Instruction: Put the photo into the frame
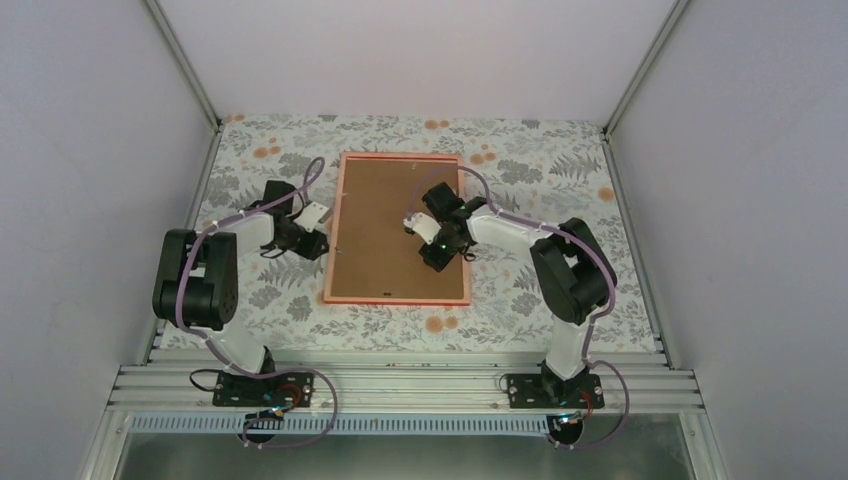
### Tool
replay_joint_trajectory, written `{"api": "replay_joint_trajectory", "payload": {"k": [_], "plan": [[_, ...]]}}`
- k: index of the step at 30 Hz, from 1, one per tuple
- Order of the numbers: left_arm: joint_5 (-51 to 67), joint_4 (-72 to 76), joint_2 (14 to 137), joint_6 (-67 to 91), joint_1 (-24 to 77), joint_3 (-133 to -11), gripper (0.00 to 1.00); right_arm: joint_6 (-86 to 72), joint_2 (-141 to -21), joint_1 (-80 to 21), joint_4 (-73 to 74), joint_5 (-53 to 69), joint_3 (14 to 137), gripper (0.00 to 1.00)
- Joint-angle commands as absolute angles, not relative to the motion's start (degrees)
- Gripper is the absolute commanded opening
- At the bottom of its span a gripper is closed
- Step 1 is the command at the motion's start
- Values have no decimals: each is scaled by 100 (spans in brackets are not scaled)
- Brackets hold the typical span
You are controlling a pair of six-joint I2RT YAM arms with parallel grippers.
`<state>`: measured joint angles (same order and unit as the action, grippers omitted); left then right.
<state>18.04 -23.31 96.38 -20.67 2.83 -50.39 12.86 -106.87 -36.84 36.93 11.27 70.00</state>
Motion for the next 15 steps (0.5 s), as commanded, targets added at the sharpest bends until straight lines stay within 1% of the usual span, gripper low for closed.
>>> {"api": "replay_joint_trajectory", "payload": {"k": [1,4,7,10,11,15], "plan": [[2917,-2667,9769,-1914,527,-5054,42,1449,-10811,-3747,3643,2199,7060,6],[2862,-2635,9733,-1867,522,-5027,44,1458,-10830,-3713,3676,2082,6997,5],[2769,-2596,9607,-1863,434,-4978,44,1448,-10706,-3577,3755,2252,7000,7],[2877,-2493,9209,-1912,185,-4882,46,1543,-10385,-3432,3764,2596,6995,18],[2899,-2449,9049,-1954,113,-4838,47,1567,-10258,-3362,3754,2689,6984,22],[2960,-2344,8396,-2387,26,-4712,57,1770,-10048,-3099,3830,3063,6953,33]]}}
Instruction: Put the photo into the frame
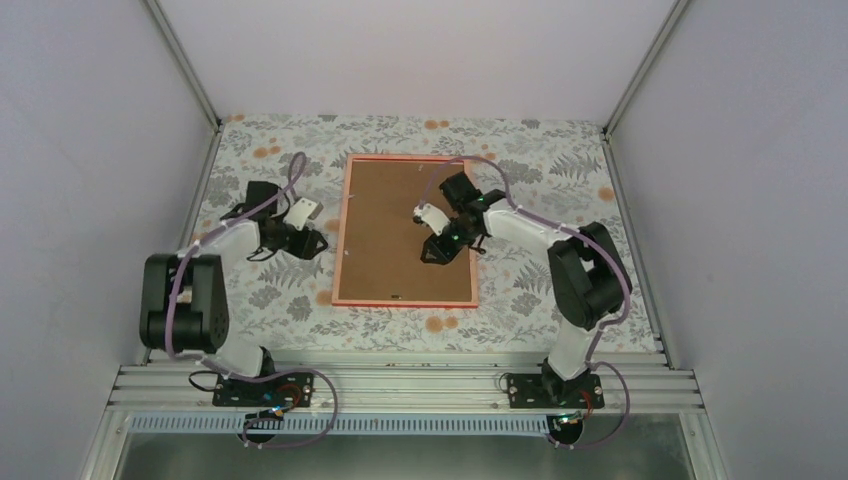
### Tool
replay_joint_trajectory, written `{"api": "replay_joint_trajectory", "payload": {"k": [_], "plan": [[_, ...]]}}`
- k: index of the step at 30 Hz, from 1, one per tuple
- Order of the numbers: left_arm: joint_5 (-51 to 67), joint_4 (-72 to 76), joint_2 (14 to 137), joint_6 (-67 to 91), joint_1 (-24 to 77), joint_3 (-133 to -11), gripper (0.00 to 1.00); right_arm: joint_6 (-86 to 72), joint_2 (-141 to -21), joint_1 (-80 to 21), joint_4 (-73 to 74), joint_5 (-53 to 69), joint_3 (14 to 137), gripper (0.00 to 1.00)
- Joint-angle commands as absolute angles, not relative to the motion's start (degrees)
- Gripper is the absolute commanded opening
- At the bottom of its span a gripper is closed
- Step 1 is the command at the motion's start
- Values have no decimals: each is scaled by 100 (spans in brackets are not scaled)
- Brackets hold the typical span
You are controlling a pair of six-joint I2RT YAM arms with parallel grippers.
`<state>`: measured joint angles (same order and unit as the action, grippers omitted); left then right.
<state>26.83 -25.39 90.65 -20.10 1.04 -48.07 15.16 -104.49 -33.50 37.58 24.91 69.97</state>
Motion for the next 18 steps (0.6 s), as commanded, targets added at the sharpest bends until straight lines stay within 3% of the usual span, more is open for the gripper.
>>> {"api": "replay_joint_trajectory", "payload": {"k": [1,5,13,18], "plan": [[3028,-2343,8213,-2530,32,-4685,59,1841,-10033,-3041,3874,3120,6943,35],[3169,-2536,7683,-3236,357,-4578,68,2170,-9949,-2843,4055,3214,6779,38],[2736,-2128,6905,-3778,2013,-3843,72,2168,-9826,-2555,4053,3737,6489,41],[2195,-1976,7888,-2954,1849,-4722,72,1935,-9840,-2505,3865,3474,6408,41]]}}
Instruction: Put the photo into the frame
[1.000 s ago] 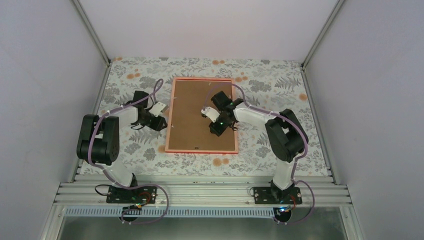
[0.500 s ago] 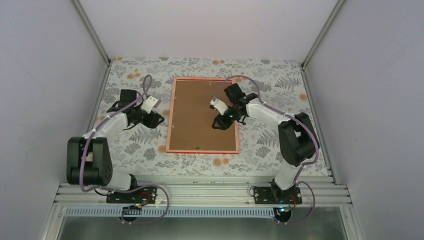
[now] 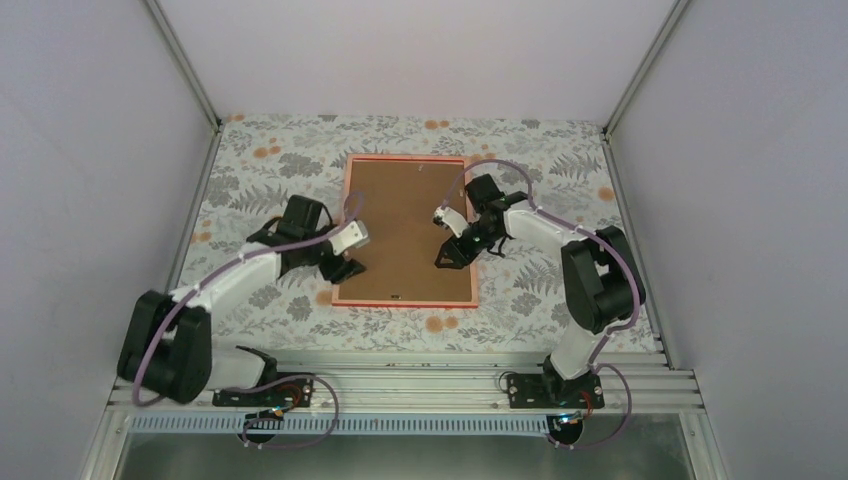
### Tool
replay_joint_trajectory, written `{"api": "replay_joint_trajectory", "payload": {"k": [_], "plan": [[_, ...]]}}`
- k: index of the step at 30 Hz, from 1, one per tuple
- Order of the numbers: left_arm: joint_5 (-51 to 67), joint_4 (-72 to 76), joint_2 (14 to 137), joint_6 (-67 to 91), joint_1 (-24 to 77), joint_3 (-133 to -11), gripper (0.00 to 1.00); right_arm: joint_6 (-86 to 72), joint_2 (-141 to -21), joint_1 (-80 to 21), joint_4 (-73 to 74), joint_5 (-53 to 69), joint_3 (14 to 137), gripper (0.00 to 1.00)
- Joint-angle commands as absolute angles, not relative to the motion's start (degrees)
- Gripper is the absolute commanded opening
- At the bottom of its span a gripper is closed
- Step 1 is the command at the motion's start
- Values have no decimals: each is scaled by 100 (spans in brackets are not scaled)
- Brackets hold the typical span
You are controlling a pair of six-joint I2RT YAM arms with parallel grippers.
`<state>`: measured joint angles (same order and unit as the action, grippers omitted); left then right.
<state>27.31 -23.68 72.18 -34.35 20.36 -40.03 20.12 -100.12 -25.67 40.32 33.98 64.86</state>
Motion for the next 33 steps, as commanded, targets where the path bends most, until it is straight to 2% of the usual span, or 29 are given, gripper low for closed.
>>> {"api": "replay_joint_trajectory", "payload": {"k": [1,4,11,17,24,33], "plan": [[2118,-1997,8152,-2829,1772,-5023,73,1915,-9831,-2464,3849,3482,6396,41],[1667,-1999,8899,-2409,1621,-5835,76,1893,-9764,-2332,3825,3511,6304,42],[1029,-1987,10295,-1910,1128,-7223,77,2115,-9293,-2277,3811,3577,5924,44],[715,-2061,11218,-1842,999,-8013,77,2279,-9076,-2293,3845,3632,5691,47],[688,-2229,11799,-1942,984,-8514,77,2225,-9001,-2303,3820,3549,5625,48],[527,-2368,12011,-1979,980,-8470,76,2171,-9033,-2303,3808,3516,5660,48]]}}
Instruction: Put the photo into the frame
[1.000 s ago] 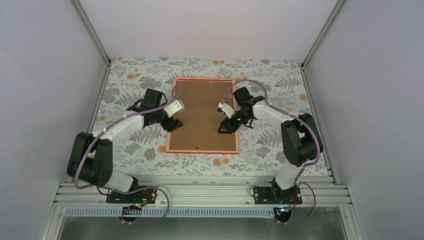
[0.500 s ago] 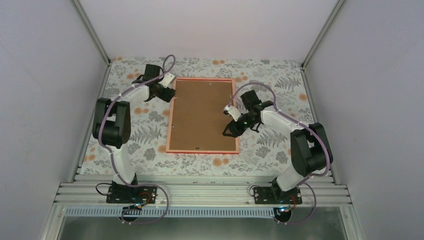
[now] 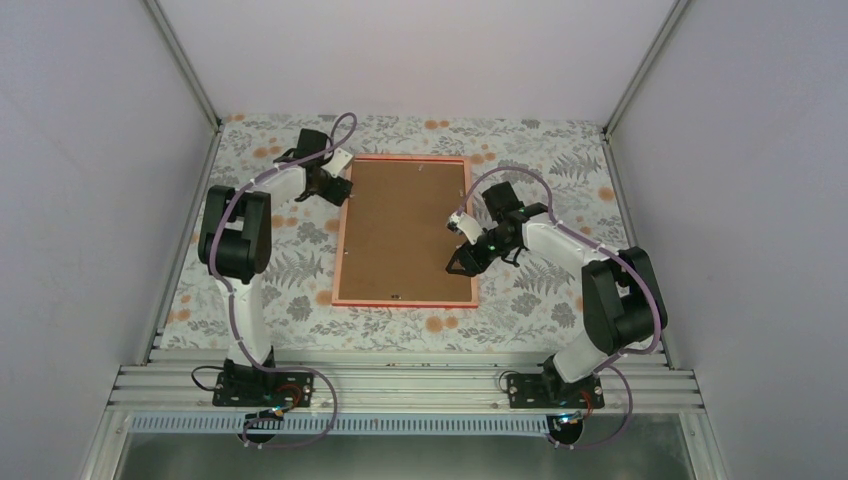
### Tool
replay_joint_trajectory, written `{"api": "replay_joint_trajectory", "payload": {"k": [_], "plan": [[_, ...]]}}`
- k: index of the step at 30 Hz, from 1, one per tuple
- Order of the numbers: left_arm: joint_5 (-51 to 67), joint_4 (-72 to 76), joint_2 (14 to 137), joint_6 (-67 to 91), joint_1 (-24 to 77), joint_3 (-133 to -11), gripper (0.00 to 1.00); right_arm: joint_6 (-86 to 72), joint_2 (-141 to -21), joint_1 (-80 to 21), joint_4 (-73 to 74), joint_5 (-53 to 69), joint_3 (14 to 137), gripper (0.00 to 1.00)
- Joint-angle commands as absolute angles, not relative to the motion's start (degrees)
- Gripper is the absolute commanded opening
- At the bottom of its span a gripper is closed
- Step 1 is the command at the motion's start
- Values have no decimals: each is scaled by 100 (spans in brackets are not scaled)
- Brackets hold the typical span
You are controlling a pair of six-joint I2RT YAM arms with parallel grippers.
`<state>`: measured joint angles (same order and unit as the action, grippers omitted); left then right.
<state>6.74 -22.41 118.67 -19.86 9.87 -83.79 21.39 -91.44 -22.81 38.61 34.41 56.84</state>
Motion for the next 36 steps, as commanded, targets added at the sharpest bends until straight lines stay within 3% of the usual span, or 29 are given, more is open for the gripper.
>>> {"api": "replay_joint_trajectory", "payload": {"k": [1,12,20,36], "plan": [[505,-2380,12034,-1972,976,-8455,76,2171,-9046,-2296,3807,3516,5667,48],[991,-2683,12011,-2040,970,-8434,75,2144,-9180,-2303,3801,3609,5740,48],[742,-2739,12394,-1899,942,-9126,74,2145,-9212,-2303,3829,3653,5766,48],[726,-2901,12563,-2181,954,-9114,73,2137,-9204,-2303,3774,3669,5739,48]]}}
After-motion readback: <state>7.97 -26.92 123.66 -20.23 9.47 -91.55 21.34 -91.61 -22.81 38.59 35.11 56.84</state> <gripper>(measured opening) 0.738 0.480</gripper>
